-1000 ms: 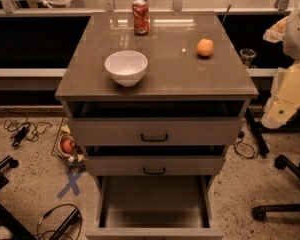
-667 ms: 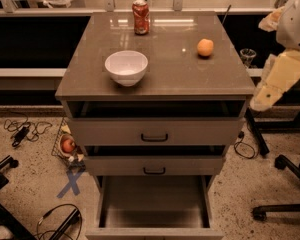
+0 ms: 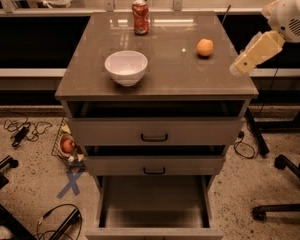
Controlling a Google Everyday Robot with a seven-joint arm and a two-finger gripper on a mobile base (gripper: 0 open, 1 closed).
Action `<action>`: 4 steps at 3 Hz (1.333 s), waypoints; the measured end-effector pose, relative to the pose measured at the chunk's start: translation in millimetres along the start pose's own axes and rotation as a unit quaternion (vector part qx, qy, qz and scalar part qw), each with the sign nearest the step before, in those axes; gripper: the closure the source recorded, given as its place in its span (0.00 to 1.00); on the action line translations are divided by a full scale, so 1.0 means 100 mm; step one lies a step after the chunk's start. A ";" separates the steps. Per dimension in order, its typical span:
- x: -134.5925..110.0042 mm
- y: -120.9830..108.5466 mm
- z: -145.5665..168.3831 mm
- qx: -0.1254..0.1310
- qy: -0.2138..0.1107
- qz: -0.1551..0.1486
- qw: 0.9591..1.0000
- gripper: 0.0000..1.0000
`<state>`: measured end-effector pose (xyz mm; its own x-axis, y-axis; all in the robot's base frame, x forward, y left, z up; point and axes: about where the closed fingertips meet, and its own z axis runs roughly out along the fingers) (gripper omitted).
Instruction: Place orange into bottom drawer
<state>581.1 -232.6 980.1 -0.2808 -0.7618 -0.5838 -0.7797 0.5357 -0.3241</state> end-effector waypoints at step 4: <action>0.07 -0.64 0.53 0.085 -0.123 0.114 0.982 0.00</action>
Offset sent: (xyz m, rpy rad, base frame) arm 0.1158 -0.0364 -0.0436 0.4333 -0.2618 -0.2690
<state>659.1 -253.1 957.5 -0.2766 -0.5148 -0.8115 -0.6023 0.7508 -0.2710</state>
